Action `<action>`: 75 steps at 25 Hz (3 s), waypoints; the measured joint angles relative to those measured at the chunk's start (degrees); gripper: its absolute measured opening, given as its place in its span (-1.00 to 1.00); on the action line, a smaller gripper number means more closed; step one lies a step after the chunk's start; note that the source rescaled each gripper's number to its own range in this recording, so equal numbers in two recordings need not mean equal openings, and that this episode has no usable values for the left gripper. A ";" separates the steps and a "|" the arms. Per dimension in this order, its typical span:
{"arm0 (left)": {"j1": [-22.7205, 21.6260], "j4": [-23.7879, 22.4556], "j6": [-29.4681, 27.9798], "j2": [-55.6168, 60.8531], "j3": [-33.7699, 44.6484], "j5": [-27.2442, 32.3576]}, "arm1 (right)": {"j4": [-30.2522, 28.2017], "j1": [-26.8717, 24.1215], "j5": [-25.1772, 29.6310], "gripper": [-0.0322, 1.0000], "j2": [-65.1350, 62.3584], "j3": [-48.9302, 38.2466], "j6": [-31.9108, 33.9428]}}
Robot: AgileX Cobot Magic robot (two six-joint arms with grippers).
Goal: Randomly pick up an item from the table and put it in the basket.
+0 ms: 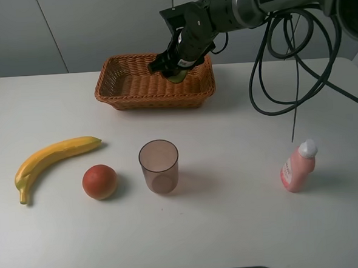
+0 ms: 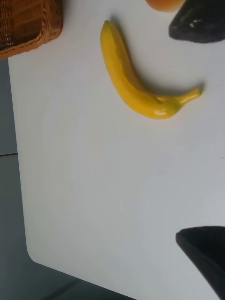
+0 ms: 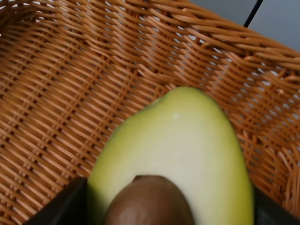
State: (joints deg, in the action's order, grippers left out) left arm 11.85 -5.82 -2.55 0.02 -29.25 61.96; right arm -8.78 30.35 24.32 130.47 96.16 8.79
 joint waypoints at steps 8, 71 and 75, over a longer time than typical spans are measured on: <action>0.00 0.00 0.00 0.00 0.00 0.00 | 2.34 0.00 2.50 0.85 0.00 1.30 -2.39; 0.00 0.00 -0.11 0.00 0.00 0.00 | 10.81 -9.30 38.48 1.00 -130.52 -66.86 -11.15; 0.00 0.00 -0.11 0.00 0.00 0.00 | 10.81 -20.59 38.48 1.00 -130.52 -66.86 -11.15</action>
State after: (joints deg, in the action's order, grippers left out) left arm 11.85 -5.82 -2.66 0.02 -29.25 61.96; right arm 2.03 9.76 62.80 -0.05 29.29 -2.36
